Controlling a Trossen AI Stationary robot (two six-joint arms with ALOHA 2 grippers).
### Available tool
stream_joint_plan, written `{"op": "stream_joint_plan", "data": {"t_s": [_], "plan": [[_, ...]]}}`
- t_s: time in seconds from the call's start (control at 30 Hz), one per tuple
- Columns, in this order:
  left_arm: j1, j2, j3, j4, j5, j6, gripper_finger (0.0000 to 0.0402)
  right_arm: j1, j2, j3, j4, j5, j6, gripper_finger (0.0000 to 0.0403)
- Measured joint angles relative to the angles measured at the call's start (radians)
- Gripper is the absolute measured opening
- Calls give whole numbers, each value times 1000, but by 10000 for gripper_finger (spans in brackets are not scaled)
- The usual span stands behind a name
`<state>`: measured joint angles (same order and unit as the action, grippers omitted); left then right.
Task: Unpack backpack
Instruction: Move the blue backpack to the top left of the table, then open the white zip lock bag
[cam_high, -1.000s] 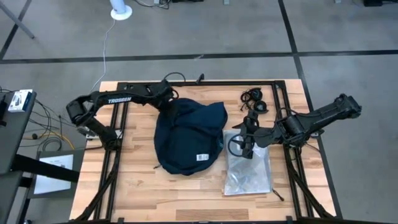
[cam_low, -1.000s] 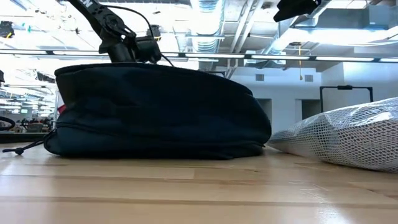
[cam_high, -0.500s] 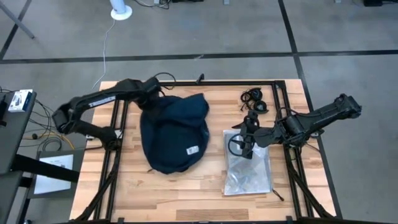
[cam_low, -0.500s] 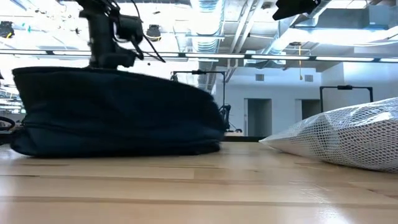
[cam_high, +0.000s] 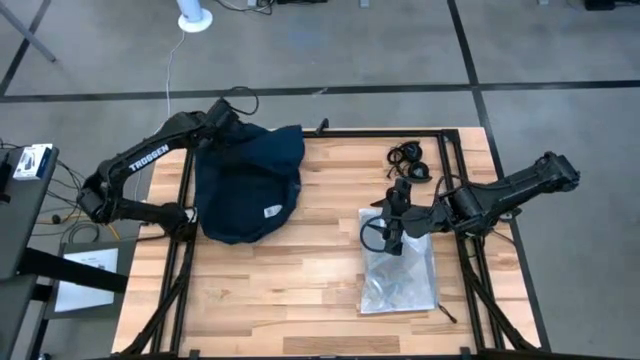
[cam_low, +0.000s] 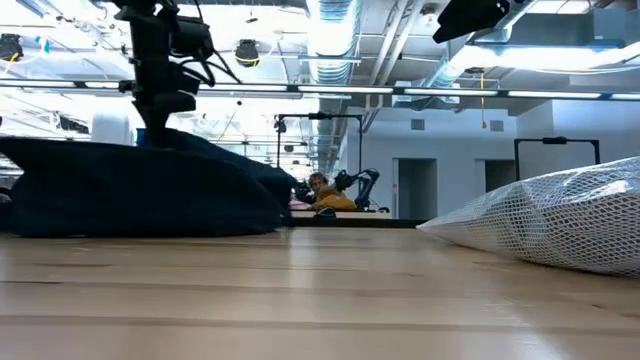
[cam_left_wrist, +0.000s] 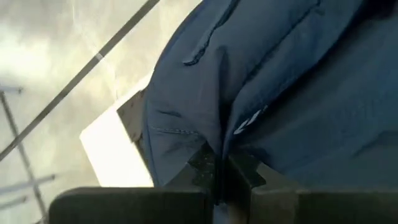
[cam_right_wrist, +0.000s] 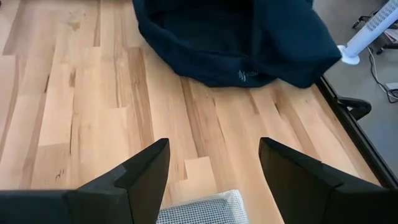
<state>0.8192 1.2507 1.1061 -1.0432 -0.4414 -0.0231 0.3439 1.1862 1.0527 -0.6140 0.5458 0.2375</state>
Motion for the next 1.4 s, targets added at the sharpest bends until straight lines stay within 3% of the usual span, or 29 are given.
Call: {"op": "stream_joint_plan", "data": {"t_s": [0.23, 0.7, 0.8, 0.93, 1.0, 1.23, 1.4], "plan": [[0, -1, 0, 113, 3, 22, 32, 0, -1, 0, 2, 0, 23, 239], [-9, -1, 1, -18, 33, -104, 203, -6, -10, 0, 40, 0, 17, 239], [-37, -1, 38, -83, -1, -136, 213, -6, -10, 0, 40, 0, 17, 239], [-92, -23, 136, -164, -148, -220, 209, -6, -10, 0, 43, 0, 17, 239], [-140, -46, 183, -153, -166, -250, 204, -6, -10, 0, 43, 0, 17, 239], [-349, -100, 235, -5, 10, -345, 200, -6, -10, 0, 39, 0, 24, 239], [-510, -46, 235, 58, 150, -366, 199, -11, -10, 0, 42, 0, 28, 239]]}}
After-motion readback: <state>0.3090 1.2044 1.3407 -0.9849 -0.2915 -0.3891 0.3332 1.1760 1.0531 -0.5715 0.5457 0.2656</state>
